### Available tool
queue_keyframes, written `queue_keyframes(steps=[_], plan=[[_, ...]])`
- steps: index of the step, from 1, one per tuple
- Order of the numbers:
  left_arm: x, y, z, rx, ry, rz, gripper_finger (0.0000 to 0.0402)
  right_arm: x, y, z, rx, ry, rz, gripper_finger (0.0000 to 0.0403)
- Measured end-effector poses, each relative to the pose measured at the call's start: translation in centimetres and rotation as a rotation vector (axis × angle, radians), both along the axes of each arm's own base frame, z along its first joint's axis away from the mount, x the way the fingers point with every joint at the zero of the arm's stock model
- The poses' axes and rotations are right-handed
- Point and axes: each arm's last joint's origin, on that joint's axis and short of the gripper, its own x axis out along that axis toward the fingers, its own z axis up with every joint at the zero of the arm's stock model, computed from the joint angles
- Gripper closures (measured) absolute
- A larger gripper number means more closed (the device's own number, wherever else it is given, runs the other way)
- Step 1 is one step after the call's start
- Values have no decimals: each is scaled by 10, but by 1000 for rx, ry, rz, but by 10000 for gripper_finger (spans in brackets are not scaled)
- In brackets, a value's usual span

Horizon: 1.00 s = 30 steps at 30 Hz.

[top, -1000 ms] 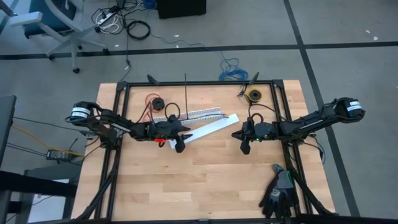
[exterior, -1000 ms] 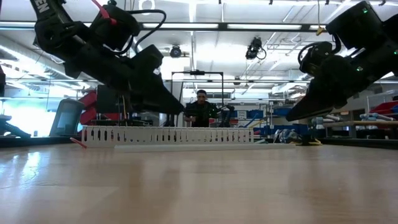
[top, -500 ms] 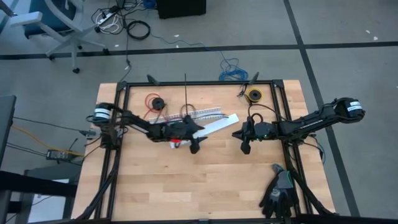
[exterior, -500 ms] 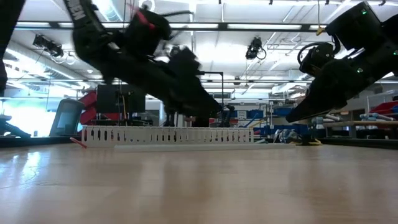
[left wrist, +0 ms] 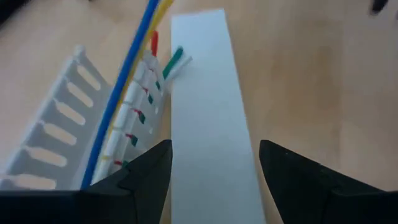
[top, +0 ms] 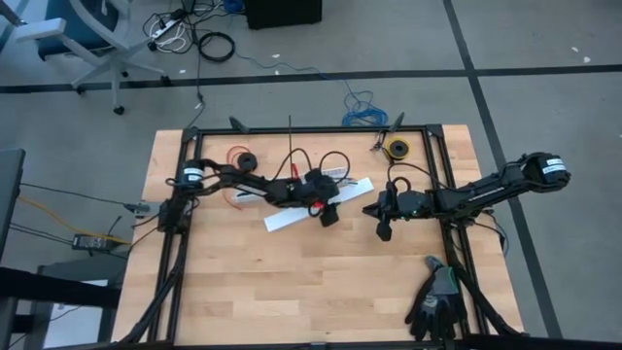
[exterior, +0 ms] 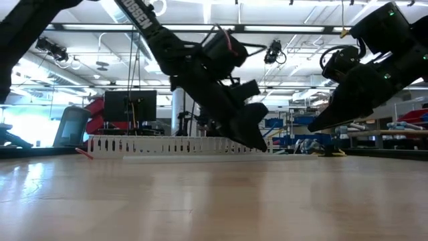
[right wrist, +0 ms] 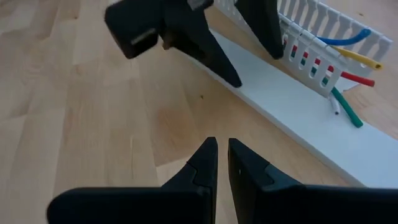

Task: Ziptie cables
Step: Close the white cable duct

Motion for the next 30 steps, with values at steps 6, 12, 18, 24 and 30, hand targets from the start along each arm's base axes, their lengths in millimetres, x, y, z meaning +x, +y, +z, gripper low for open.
queue_keyframes(steps=[6,12,18,24,30], plan=[[6,7,-3,-85,15,-80,149,0,0,0,-20,9,10,376],[6,3,16,-42,-24,-128,149,1,-6,2,-44,-10,-8,376],[-4,-16,44,63,23,-142,149,4,-12,6,-32,-57,6,376],[-36,-23,43,86,59,-86,153,20,-17,17,-50,-38,54,378],[-85,-26,45,18,-31,-22,162,59,-28,21,-61,17,164,382]])
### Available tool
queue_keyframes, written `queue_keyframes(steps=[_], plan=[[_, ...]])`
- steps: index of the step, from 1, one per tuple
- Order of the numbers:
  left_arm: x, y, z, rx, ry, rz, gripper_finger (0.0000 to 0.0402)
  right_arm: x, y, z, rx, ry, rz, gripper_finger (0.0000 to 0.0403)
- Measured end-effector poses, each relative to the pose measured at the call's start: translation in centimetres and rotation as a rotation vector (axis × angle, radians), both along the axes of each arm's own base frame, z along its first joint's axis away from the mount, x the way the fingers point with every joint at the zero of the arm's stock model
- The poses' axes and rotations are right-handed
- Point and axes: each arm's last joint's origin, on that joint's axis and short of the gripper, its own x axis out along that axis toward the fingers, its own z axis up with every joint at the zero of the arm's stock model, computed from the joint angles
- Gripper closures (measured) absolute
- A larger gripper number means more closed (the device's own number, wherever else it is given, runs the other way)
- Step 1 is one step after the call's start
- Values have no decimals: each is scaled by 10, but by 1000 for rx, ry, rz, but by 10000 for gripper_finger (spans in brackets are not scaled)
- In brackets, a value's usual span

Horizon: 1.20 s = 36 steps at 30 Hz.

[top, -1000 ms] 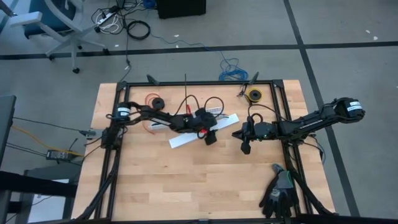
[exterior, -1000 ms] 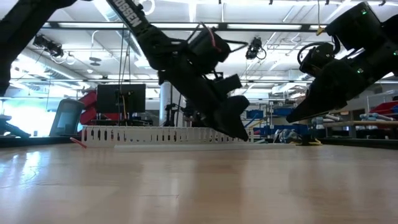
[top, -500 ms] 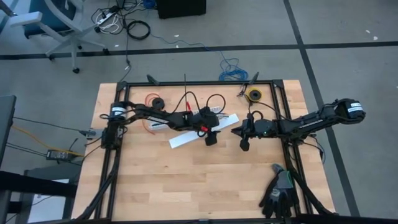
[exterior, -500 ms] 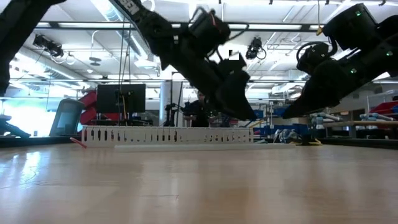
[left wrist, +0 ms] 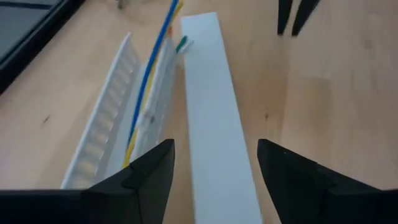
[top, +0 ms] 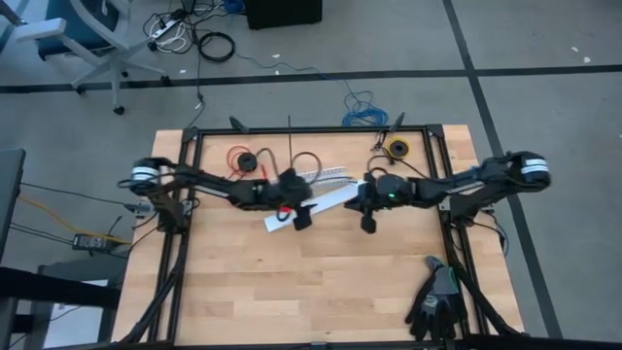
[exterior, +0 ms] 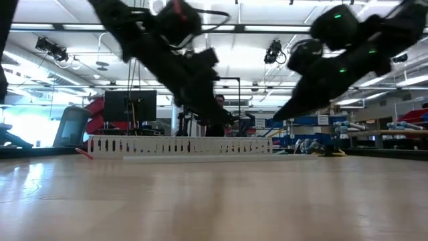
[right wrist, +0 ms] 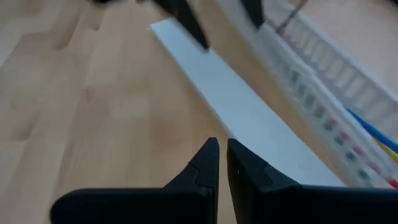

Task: Ziptie cables
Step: Close the white cable duct

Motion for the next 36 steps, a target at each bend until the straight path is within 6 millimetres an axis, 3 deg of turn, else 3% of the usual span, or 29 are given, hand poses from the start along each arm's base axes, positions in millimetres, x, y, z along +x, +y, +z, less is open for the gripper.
queue_keyframes(steps=[6,13,20,24,36], plan=[[-49,-7,1,-40,-33,49,163,65,-14,2,-33,68,169,382],[-91,-13,-2,-57,-83,117,163,147,-29,0,-56,224,317,382],[-120,-17,-1,-71,-136,143,163,198,-35,5,-111,248,428,365],[-131,-18,-5,-85,-140,164,163,212,-38,7,-135,281,459,334],[-144,-18,-16,-103,-100,159,163,222,-31,-1,-272,229,559,199]])
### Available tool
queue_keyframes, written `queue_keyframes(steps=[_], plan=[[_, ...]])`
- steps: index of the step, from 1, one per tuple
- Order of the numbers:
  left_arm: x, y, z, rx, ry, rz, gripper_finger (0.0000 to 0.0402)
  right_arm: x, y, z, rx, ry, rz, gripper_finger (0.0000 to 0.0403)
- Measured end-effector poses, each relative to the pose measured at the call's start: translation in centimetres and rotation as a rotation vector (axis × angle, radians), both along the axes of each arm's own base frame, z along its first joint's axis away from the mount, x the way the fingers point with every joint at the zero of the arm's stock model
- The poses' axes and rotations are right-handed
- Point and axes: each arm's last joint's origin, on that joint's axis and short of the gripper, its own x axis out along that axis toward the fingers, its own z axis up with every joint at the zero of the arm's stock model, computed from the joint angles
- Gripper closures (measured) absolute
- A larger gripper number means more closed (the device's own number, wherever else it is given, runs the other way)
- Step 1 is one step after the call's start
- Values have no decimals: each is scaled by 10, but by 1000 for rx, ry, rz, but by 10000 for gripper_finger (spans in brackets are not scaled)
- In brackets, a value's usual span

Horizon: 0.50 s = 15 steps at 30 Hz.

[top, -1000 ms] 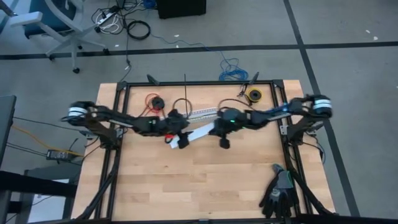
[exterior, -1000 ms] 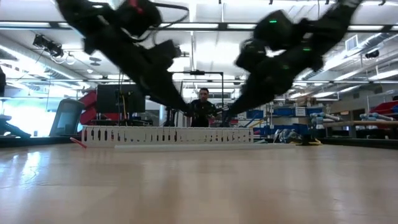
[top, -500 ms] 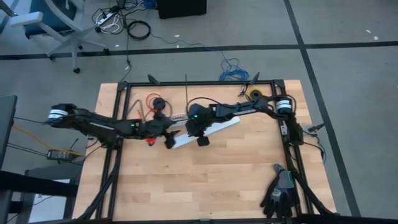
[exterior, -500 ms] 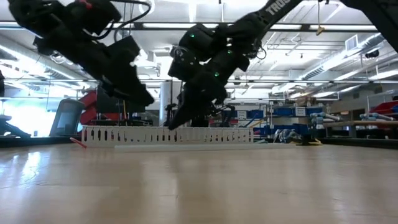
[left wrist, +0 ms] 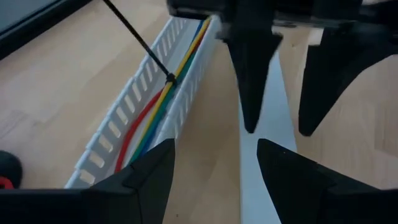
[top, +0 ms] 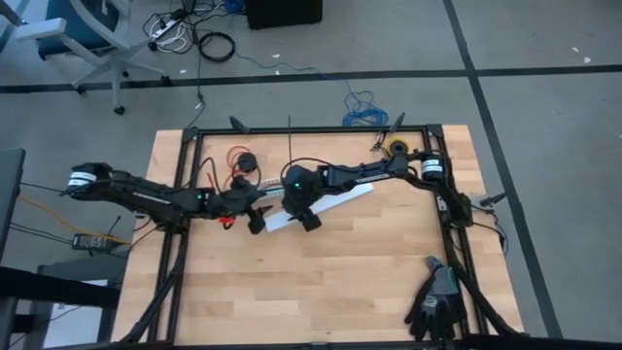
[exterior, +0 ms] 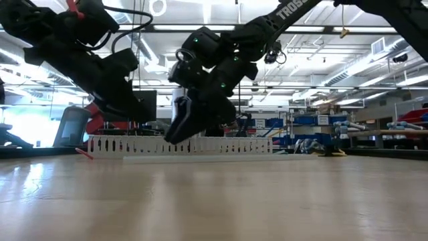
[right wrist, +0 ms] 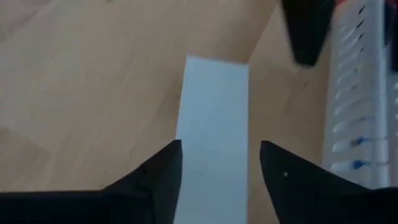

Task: Ziptie cables
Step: Close the white cable duct

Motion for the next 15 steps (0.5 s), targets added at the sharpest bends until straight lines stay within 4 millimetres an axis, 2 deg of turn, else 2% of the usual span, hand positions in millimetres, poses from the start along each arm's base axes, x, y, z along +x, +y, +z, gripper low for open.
queue_keyframes(steps=[6,11,15], plan=[[1,-1,1,20,3,-70,163,5,2,6,19,-81,30,169],[1,-3,5,63,-137,-173,164,3,3,2,46,-77,44,170],[-15,0,-4,33,-307,-231,174,1,3,-2,58,-69,44,173]])
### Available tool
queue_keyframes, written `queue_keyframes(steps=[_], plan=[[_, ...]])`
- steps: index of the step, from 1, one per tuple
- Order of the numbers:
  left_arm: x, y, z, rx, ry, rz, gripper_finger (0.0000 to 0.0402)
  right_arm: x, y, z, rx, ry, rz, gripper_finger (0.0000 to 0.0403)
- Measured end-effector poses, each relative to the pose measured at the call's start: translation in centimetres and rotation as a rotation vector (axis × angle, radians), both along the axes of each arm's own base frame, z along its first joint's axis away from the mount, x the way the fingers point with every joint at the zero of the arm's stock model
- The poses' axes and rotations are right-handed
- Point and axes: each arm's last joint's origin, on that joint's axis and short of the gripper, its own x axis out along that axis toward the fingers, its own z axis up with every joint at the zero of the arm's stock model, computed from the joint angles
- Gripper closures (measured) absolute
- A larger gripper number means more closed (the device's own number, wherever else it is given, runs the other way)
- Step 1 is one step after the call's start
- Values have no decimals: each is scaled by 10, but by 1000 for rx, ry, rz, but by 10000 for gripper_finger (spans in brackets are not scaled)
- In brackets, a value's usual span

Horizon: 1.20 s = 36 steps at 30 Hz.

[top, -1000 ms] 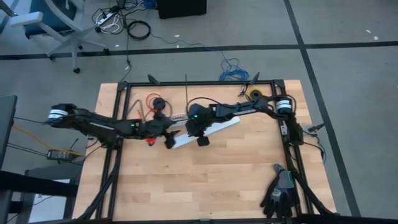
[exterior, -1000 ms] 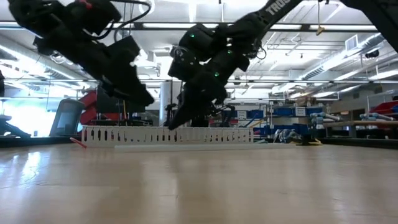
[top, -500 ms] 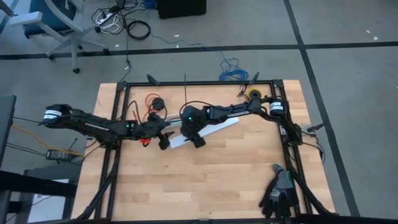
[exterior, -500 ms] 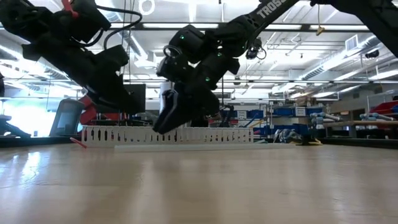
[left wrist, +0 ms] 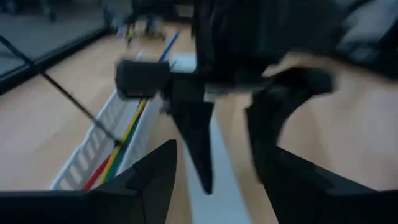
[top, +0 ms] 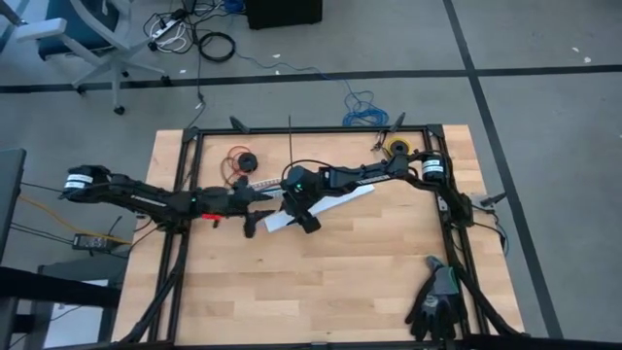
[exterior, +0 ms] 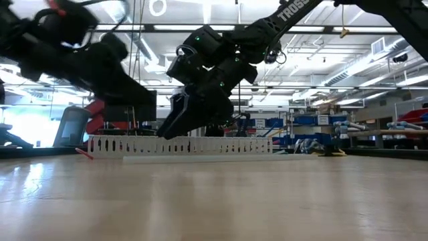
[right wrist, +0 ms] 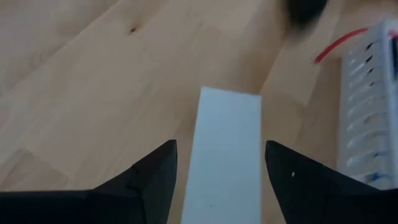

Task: Ziptie cables
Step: Close the white cable duct

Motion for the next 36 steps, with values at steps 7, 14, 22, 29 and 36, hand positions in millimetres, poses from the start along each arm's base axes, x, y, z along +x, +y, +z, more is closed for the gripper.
queue_keyframes(steps=[7,14,22,29,36], plan=[[-26,1,-16,-82,-160,-26,204,-1,-8,-3,23,6,-38,173],[-25,1,-16,-72,-158,-11,209,7,-9,-35,79,32,-87,167],[-26,3,-19,-52,-128,45,209,6,-7,-37,82,54,-82,167],[-26,3,-18,-41,-130,45,209,5,-5,-28,141,62,-76,167],[-26,3,-18,-41,-132,46,209,3,-4,-28,159,87,-58,165]])
